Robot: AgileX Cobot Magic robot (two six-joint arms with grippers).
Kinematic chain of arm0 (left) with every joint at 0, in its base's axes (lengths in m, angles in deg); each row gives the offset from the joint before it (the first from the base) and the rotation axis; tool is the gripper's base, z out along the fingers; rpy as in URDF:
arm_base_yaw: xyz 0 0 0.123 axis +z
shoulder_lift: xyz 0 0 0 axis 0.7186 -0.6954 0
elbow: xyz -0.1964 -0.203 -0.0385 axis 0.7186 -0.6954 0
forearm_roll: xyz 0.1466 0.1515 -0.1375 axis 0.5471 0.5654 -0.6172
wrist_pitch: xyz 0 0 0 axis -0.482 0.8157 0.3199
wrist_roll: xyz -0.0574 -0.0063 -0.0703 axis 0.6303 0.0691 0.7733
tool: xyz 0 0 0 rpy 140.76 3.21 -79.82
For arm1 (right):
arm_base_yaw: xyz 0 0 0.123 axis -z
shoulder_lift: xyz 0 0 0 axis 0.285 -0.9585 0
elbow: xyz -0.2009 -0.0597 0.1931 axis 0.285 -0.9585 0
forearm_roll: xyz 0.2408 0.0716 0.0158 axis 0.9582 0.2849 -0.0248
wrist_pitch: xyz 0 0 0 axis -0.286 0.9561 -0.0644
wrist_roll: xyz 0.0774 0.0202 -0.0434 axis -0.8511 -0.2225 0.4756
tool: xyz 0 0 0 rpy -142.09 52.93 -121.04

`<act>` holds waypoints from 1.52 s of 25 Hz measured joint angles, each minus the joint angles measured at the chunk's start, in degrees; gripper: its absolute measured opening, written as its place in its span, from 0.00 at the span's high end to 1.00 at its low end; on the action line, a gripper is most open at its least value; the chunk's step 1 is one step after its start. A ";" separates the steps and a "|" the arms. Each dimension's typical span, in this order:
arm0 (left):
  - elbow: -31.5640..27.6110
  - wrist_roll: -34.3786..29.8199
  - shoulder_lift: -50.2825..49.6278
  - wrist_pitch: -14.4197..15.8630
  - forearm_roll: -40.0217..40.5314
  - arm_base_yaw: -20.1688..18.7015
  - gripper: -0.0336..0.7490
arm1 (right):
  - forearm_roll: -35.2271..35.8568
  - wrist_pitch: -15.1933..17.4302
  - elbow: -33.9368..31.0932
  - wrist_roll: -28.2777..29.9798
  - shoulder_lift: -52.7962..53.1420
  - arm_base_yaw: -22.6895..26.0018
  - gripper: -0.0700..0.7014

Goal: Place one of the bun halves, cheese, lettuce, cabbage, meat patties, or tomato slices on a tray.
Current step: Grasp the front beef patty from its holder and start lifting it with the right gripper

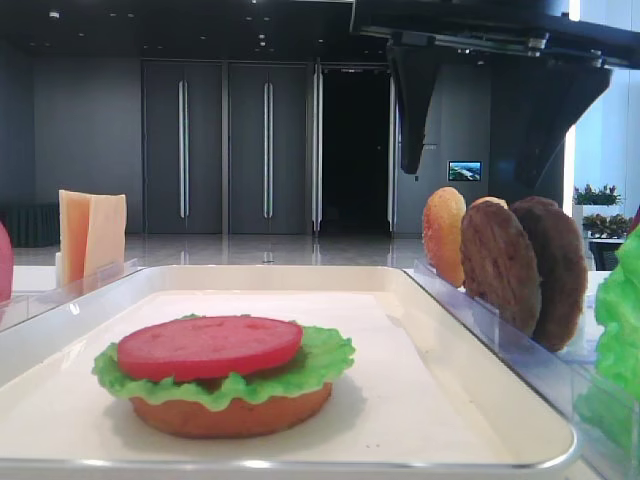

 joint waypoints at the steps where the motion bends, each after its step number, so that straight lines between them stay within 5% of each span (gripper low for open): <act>1: 0.00 0.00 0.00 0.00 0.00 0.00 0.96 | 0.14 0.00 0.00 0.01 0.00 0.00 0.22; 38: 0.00 0.00 0.00 0.00 0.00 0.00 0.96 | 2.30 0.53 0.00 1.41 -1.70 -0.11 0.22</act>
